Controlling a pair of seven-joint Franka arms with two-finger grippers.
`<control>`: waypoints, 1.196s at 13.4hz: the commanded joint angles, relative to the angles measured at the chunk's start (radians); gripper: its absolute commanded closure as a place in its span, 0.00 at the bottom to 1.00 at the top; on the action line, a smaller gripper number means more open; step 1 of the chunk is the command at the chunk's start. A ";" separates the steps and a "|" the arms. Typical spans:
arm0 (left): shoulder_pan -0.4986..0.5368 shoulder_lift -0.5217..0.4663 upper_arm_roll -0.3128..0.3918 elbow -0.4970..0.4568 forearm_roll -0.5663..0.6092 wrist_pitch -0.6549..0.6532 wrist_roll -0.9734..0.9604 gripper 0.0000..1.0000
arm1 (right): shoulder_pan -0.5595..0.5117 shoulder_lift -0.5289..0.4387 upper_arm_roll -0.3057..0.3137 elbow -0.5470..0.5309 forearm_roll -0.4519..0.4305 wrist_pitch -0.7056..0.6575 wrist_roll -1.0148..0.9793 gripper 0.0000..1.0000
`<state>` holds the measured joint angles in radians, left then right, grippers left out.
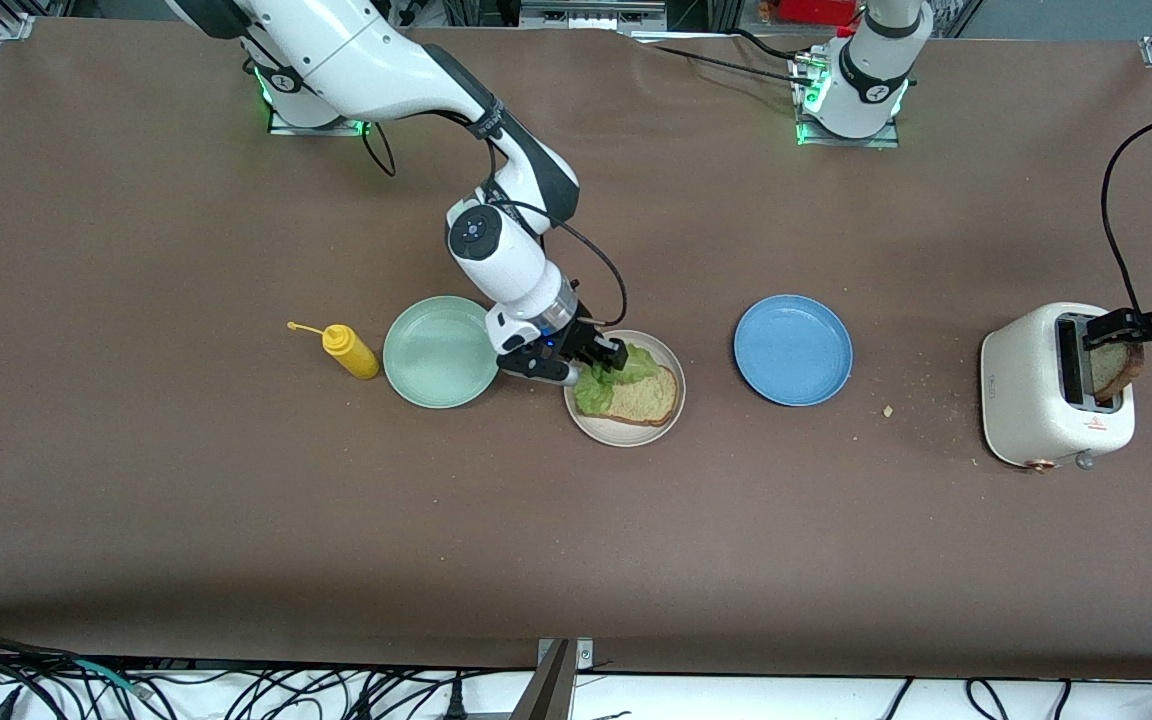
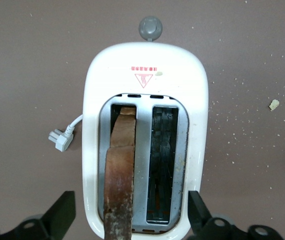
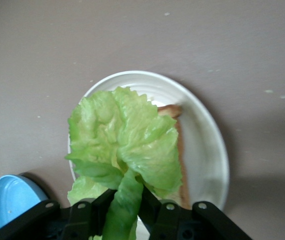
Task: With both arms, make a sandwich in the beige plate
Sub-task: 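Carry the lettuce leaf over the toast on the beige plate, then lower the lettuce onto the toast and open the right gripper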
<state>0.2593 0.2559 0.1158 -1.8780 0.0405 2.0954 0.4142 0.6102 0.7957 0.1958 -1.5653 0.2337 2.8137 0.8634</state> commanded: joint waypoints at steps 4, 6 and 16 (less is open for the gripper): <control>0.023 -0.001 -0.005 -0.013 0.005 0.009 0.018 1.00 | 0.013 0.042 0.007 0.065 -0.004 0.021 -0.017 0.00; 0.023 -0.003 -0.005 -0.006 0.005 0.005 0.020 1.00 | 0.011 0.030 0.005 0.067 -0.005 0.020 -0.021 0.00; 0.012 -0.020 -0.050 0.167 0.015 -0.190 0.015 1.00 | -0.069 -0.200 -0.021 0.056 -0.233 -0.423 -0.026 0.00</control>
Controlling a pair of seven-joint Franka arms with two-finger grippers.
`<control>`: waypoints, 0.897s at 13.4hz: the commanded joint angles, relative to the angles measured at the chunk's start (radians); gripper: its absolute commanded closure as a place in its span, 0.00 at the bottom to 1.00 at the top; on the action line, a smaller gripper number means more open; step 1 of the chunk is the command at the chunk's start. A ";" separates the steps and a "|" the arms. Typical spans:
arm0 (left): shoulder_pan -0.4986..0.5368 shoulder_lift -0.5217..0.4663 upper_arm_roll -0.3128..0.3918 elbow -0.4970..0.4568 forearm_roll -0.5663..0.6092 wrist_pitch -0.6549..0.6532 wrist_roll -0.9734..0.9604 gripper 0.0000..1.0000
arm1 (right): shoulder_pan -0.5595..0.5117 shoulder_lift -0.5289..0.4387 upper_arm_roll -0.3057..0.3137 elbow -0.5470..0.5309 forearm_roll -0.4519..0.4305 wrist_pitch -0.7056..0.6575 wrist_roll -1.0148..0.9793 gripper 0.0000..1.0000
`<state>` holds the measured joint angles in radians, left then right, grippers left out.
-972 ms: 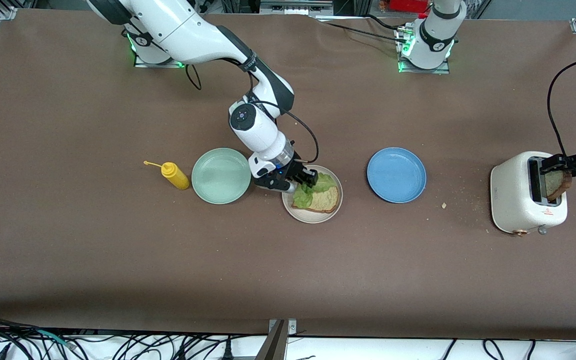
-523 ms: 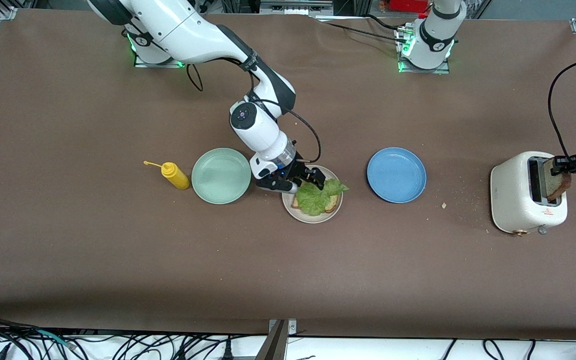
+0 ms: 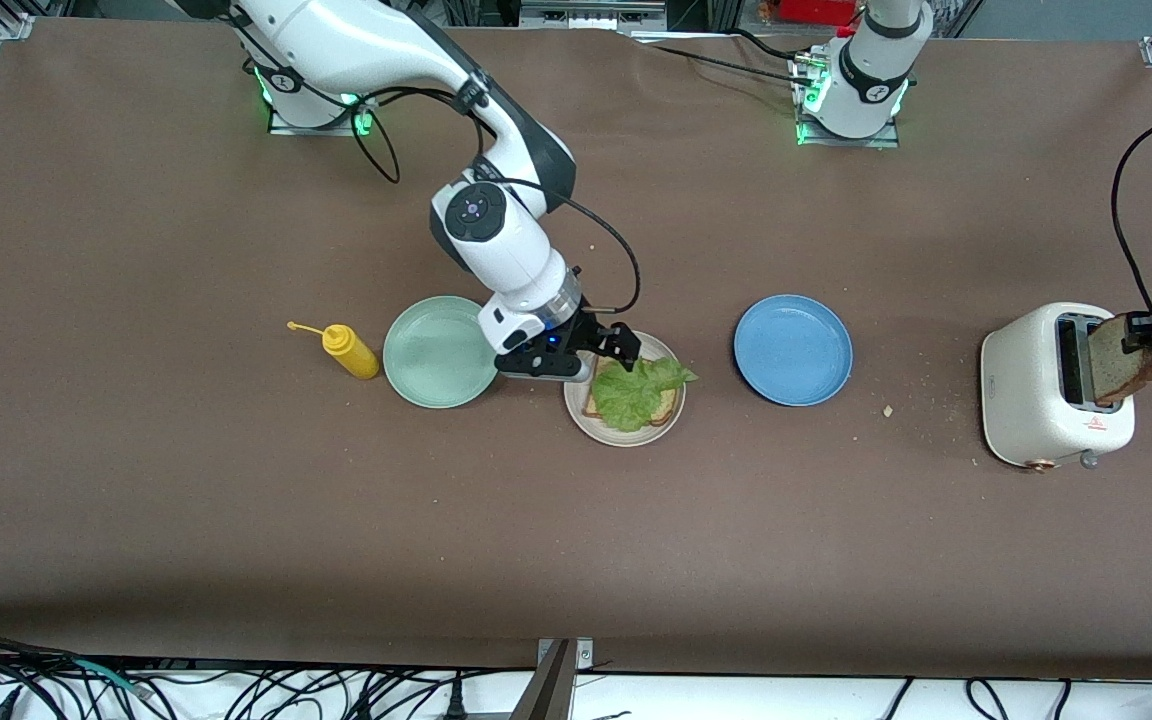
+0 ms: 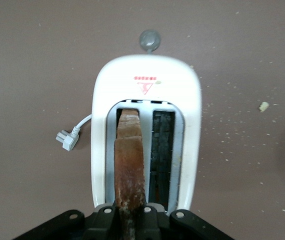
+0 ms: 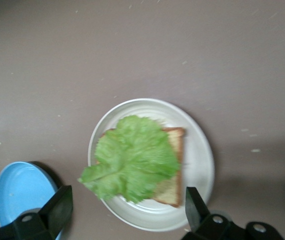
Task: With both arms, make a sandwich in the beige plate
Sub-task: 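Pull toast from the toaster with the left gripper while the right gripper withdraws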
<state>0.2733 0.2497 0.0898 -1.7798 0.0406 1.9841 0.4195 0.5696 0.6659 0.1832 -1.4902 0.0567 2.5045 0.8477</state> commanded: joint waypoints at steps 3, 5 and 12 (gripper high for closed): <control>-0.003 -0.012 -0.059 0.206 0.013 -0.215 0.005 1.00 | -0.076 -0.170 -0.043 -0.021 -0.113 -0.375 -0.151 0.00; -0.009 -0.010 -0.085 0.247 0.004 -0.283 0.002 1.00 | -0.108 -0.234 -0.082 -0.021 -0.115 -0.508 -0.278 0.00; -0.061 0.054 -0.234 0.250 -0.223 -0.422 0.004 1.00 | -0.293 -0.413 -0.283 -0.051 -0.106 -0.734 -0.765 0.00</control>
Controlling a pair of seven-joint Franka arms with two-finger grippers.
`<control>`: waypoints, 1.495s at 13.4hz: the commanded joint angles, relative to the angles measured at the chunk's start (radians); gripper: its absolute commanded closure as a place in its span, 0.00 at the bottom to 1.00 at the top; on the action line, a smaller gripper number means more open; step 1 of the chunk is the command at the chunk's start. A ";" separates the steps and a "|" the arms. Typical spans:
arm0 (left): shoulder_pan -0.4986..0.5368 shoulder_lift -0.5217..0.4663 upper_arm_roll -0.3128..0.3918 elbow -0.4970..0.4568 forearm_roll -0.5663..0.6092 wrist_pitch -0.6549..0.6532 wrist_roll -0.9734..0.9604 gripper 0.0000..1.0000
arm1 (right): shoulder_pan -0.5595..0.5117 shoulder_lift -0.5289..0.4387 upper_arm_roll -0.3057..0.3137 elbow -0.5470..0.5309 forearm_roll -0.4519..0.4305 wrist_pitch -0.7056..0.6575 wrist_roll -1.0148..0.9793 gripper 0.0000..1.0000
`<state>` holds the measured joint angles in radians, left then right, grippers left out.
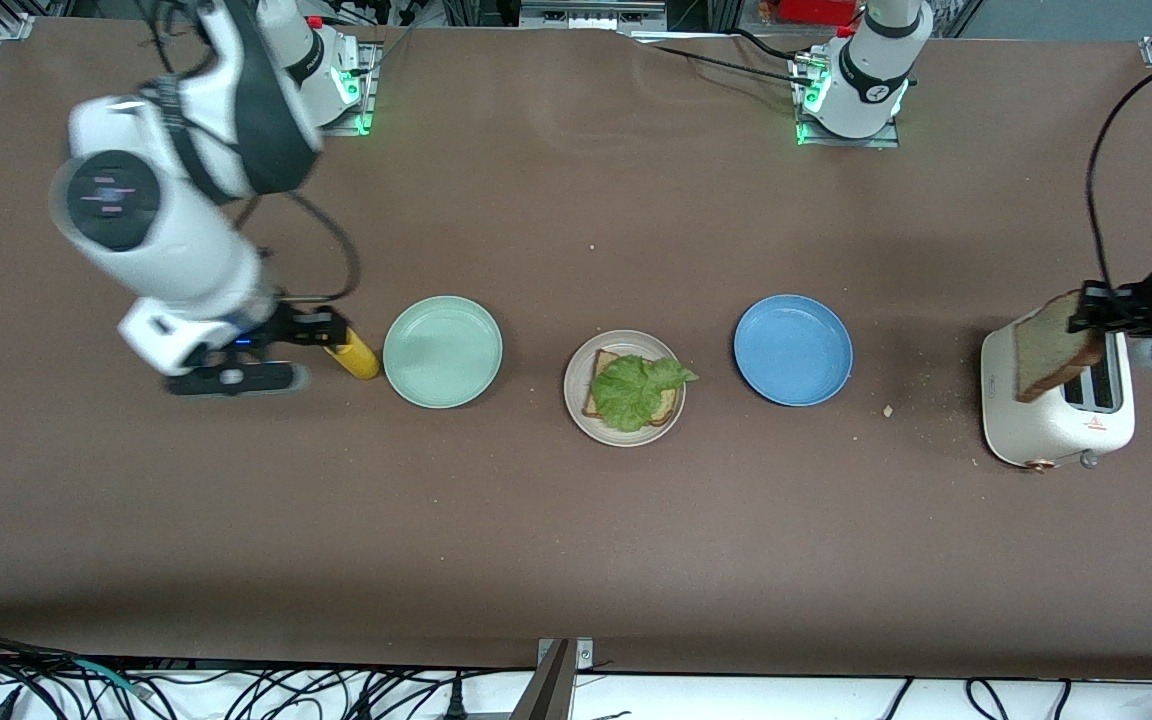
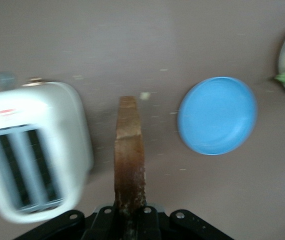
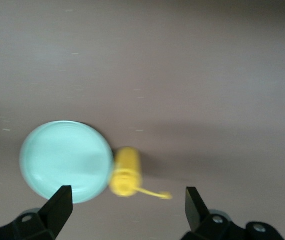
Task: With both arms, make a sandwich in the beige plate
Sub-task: 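Pull toast from the toaster with the left gripper while the right gripper withdraws, then carry the toast slice over the lettuce with the left gripper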
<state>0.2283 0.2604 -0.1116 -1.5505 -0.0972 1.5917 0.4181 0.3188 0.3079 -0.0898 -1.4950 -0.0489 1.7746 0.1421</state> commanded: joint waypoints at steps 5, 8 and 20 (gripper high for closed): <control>-0.105 0.161 -0.036 0.023 -0.367 -0.039 -0.004 1.00 | -0.193 -0.243 -0.011 -0.181 0.009 -0.024 -0.091 0.00; -0.180 0.206 -0.036 0.021 -0.467 -0.030 -0.054 1.00 | -0.244 -0.326 -0.013 -0.223 0.009 -0.055 -0.217 0.00; -0.395 0.286 -0.034 0.021 -0.624 0.186 -0.237 1.00 | -0.242 -0.311 -0.116 -0.202 0.050 -0.100 -0.282 0.00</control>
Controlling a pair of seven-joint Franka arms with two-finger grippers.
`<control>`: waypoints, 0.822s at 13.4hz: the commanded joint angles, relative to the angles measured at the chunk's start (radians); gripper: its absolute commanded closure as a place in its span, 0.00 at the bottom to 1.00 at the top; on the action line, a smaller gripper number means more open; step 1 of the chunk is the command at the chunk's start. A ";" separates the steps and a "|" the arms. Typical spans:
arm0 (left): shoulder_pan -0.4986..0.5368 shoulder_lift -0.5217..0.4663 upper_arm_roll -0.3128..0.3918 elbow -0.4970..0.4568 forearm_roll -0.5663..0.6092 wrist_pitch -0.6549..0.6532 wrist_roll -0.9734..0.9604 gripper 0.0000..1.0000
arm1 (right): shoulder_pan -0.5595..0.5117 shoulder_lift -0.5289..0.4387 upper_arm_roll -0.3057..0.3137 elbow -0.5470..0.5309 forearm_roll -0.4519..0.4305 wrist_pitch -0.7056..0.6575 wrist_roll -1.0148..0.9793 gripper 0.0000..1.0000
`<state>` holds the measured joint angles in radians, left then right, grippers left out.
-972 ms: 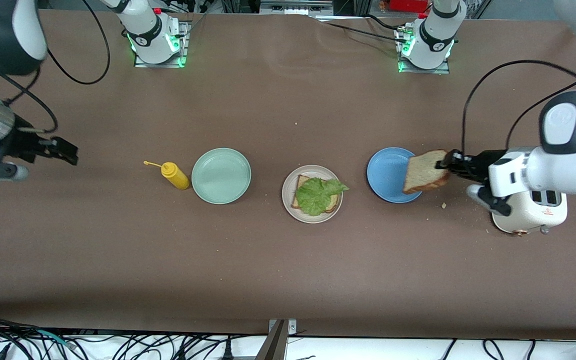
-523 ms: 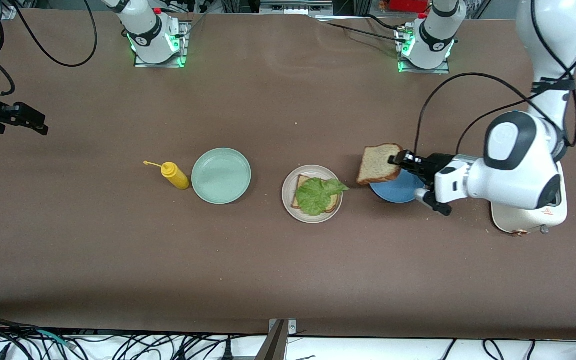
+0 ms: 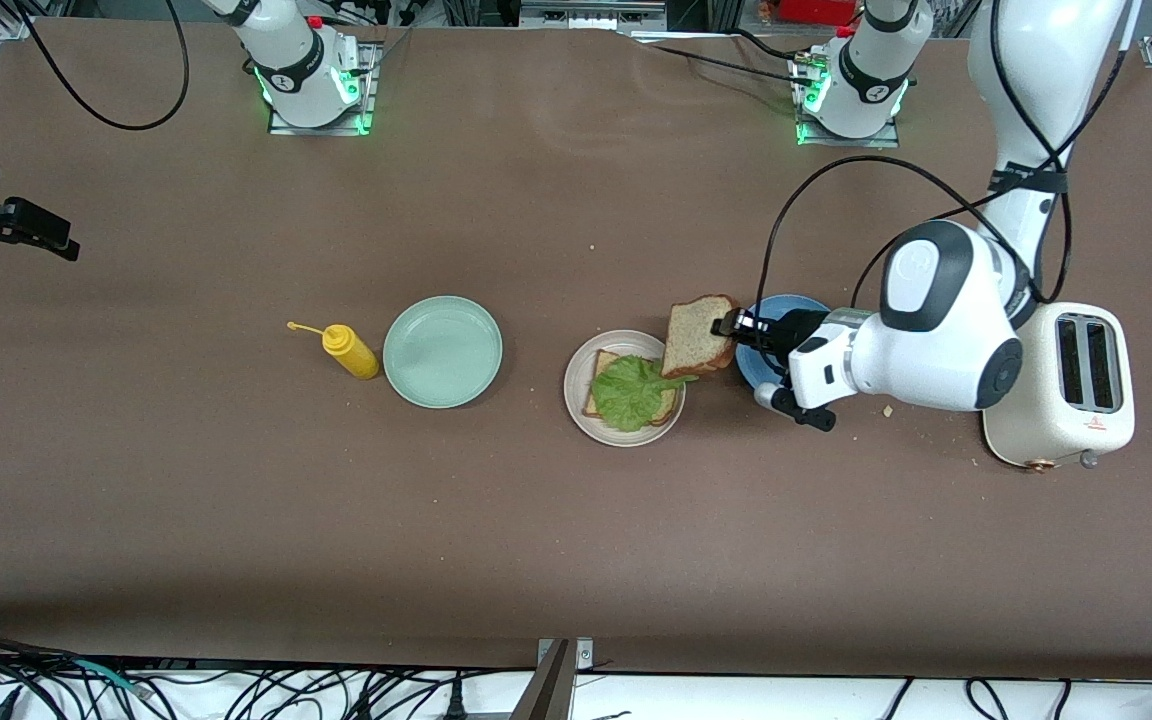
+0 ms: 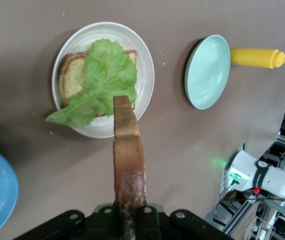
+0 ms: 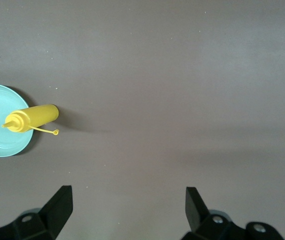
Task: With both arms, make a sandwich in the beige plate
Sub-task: 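Carry the toast slice over the lettuce with the left gripper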
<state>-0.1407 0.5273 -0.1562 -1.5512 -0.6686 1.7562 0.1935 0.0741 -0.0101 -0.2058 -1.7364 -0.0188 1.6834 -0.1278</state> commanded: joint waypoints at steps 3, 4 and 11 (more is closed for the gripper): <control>-0.057 0.051 0.010 0.022 -0.074 0.087 -0.012 1.00 | 0.015 0.036 0.008 0.083 0.020 -0.008 0.112 0.00; -0.068 0.071 0.009 0.023 -0.075 0.107 -0.012 1.00 | 0.033 0.038 0.006 0.083 0.022 -0.007 0.156 0.00; -0.119 0.123 0.009 0.036 -0.189 0.200 -0.012 1.00 | 0.101 0.058 0.006 0.109 0.025 0.016 0.175 0.00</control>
<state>-0.2502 0.6275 -0.1567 -1.5446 -0.8127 1.9579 0.1841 0.1728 0.0281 -0.1954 -1.6673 -0.0107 1.7037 0.0390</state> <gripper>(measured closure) 0.916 0.000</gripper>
